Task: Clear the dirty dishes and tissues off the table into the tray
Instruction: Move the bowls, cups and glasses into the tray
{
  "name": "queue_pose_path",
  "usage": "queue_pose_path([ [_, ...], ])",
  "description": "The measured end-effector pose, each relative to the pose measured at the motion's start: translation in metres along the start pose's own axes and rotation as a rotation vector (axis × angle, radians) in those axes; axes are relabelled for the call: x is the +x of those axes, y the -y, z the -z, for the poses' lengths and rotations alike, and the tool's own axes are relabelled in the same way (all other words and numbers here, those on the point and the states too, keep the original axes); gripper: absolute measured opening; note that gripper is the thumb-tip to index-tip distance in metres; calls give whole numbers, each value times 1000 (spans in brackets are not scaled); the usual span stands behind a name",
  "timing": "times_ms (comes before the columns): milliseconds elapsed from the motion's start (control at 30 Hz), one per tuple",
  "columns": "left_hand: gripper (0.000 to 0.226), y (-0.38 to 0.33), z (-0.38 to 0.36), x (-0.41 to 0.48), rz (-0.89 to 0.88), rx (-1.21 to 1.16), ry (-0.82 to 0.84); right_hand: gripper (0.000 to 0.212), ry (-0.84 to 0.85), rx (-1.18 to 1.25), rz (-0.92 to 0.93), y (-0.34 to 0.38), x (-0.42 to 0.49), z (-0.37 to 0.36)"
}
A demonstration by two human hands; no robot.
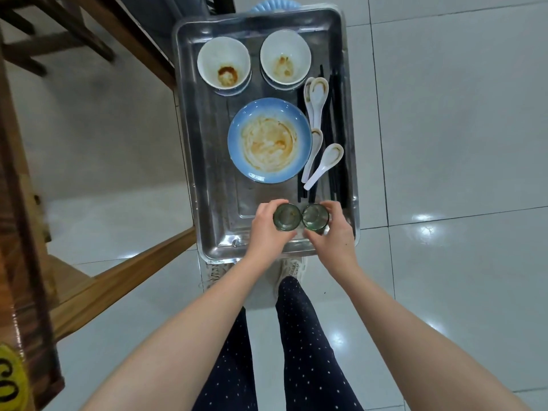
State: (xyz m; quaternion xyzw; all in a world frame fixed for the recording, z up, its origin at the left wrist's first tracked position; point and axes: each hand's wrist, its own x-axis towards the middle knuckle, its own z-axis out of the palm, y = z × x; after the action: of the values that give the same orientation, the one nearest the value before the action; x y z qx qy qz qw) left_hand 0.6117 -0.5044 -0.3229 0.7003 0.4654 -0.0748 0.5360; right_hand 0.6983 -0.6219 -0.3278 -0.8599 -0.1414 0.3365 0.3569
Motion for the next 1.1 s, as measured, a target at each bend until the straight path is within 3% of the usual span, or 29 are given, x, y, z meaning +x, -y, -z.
queue_pose_path([
  [300,56,-16,0,27,-46,-39,-81,48,-41,25,50,11,40,6],
  [700,57,-19,-11,32,67,-139,-88,49,-55,8,49,10,38,16],
  [967,60,-13,2,22,97,-149,-59,70,-4,-22,3,6,29,23],
  [1100,55,-19,25,4,114,-118,-64,69,-4,-27,-6,21,15,35],
])
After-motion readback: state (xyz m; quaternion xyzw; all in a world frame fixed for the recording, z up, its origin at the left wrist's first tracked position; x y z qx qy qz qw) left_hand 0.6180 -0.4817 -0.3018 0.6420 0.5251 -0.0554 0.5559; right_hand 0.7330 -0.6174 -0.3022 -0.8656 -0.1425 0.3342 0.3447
